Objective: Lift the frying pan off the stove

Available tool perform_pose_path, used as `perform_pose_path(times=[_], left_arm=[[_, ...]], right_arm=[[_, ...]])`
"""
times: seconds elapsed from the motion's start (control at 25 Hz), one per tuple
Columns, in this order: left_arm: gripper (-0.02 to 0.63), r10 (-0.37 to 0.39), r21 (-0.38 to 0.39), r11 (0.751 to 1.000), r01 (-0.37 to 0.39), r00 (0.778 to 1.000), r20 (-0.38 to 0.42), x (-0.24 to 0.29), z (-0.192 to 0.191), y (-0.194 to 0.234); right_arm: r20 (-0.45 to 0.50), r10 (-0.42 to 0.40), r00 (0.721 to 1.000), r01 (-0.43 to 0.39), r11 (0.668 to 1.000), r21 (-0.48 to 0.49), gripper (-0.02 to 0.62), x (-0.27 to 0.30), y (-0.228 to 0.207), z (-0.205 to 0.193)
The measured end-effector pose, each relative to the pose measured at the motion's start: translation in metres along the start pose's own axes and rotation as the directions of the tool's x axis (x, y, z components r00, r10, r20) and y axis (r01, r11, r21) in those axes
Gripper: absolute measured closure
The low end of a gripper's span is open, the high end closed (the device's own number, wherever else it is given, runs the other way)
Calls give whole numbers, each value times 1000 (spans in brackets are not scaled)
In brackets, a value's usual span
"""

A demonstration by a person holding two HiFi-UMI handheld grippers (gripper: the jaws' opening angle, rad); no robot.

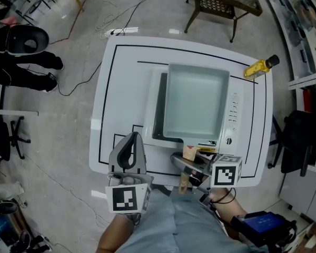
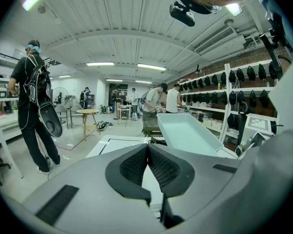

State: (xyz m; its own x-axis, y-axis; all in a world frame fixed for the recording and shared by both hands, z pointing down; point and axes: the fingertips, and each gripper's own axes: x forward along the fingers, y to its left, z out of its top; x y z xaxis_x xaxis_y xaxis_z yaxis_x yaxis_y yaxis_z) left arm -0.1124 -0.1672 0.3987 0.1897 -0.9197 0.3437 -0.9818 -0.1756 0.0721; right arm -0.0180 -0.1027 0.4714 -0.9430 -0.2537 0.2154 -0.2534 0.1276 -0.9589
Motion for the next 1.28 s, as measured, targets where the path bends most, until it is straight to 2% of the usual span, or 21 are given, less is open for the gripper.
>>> perform_pose_path(times=[0.36, 0.68, 0.84, 0.96, 1.12, 1.28], left_arm=[[588, -19, 9, 1000, 18, 999, 35, -14, 25, -8], [588, -71, 28, 997, 68, 989, 132, -25, 67, -22], [588, -111, 32, 994, 107, 981, 159, -30, 76, -39], [588, -149, 45, 989, 144, 974, 169, -31, 78, -55], [588, -171, 52, 985, 164, 971, 167, -29, 80, -82], [588, -193, 59, 981, 186, 969, 154, -24, 73, -97]], right_arm=[[45, 38, 998, -36, 999, -29, 511, -14, 46, 12], [114, 74, 991, -65, 995, -79, 511, -38, 91, 28], [139, 16, 990, -2, 995, -99, 511, -60, 89, 25], [178, 8, 984, 11, 994, -105, 511, -75, 90, 24], [211, 28, 977, -7, 995, -100, 511, -100, 89, 27], [237, 10, 972, 12, 996, -92, 511, -115, 79, 27]])
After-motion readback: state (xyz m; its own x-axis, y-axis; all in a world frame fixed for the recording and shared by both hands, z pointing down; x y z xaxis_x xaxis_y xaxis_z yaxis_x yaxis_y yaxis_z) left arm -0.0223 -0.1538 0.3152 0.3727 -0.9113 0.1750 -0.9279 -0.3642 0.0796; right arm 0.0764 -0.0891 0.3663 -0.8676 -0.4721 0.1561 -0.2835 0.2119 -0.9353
